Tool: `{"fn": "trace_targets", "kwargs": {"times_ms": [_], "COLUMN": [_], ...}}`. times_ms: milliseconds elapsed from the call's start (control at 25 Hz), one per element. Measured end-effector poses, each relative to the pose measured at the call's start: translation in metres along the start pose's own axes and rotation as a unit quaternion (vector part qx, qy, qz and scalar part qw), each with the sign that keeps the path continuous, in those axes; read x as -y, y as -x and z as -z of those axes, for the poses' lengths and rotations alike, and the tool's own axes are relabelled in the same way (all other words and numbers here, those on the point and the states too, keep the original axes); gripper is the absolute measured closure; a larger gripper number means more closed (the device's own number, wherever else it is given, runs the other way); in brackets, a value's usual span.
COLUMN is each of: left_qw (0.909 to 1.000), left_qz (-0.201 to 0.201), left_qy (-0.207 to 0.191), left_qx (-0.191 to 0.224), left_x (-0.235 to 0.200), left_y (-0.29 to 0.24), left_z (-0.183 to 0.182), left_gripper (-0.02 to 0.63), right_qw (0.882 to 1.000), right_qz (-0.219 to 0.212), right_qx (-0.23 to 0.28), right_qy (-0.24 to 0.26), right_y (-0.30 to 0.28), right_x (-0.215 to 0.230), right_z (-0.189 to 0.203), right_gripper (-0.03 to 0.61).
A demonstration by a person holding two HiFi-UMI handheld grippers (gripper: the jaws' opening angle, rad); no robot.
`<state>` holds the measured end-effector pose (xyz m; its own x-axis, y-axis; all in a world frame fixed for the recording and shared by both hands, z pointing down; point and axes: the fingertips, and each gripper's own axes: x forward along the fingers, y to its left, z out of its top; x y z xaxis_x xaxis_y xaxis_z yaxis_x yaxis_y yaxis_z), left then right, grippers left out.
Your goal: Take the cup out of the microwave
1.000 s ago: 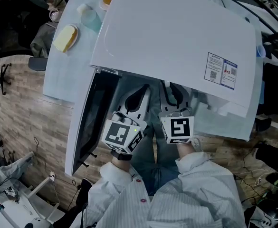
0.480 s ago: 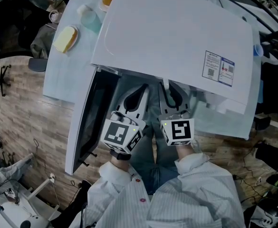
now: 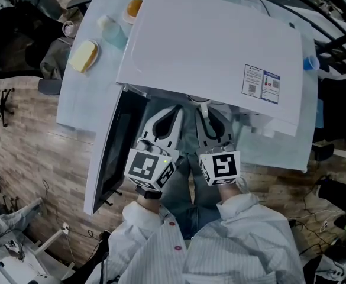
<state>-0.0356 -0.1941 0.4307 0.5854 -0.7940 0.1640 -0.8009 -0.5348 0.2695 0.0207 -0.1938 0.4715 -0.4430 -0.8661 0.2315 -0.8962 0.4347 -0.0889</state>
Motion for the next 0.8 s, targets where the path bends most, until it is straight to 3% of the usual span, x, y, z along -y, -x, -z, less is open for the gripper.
{"fn": "trace_targets", "kwargs": {"times_ms": [520, 800], "left_qw": [0.9996, 0.9991], "left_qz": [0.006, 0.006], "left_qy": [0.002, 0.005], "left_qx": [0.028, 0.041], "left_x": [0.013, 0.018], "left_y": [0.014, 0.023], "left_z": [-0.037, -0.053], "left_gripper": [0.604, 0.604], "right_qw": [1.0, 0.998], "right_qz": [-0.026, -0.065], "right_qx": [-0.007, -0.016], "right_qy": [-0.015, -0.015], "right_y": [0.034, 0.049], "right_x": [-0.016, -0.035], "right_z": [-0.019, -0.032], "right_gripper": [0.494, 0.494]}}
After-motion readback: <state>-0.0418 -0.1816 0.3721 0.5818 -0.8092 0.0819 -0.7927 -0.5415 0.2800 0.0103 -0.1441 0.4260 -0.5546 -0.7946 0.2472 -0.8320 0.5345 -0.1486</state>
